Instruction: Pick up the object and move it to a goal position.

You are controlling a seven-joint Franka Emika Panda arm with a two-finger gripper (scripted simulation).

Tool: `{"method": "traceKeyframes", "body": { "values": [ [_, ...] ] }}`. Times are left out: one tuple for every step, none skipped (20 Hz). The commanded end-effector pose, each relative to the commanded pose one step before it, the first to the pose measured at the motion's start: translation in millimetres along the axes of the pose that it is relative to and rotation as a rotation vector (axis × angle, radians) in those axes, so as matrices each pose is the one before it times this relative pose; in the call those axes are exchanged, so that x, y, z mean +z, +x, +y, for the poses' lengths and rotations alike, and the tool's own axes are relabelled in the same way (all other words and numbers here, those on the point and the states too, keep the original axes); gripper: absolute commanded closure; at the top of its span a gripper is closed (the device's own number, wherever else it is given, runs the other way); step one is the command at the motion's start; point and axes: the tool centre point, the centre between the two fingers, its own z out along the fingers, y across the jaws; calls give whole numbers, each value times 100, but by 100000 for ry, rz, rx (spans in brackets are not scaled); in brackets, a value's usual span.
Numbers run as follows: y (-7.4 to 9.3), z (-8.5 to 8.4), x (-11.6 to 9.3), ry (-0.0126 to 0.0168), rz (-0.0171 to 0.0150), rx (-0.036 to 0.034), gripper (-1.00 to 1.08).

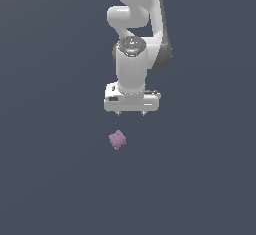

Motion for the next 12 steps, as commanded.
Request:
{"method": "traceKeyframes", "body": {
  "values": [
    [0,1,0,0,0,0,-92],
    [0,-3,-11,-40,-3,-113,-92],
    [-1,1,-32,-112,-9,-319,-92],
    [-2,-5,-54,-191,-17,-541,-92],
    [-4,-2,-79,-270,-24,-752,-92],
    [-7,-7,-106,-356,-34,-970,-92],
    [-11,-9,-121,-389,-39,-1022,-92],
    [-14,-12,-109,-332,-35,-831,-92],
    [-16,-13,-95,-270,-29,-631,-92],
    [-18,-16,-79,-206,-23,-431,-92],
    [-19,-15,-61,-134,-15,-220,-92],
    [-16,-20,-34,-69,-8,-1,-92]
  ]
}}
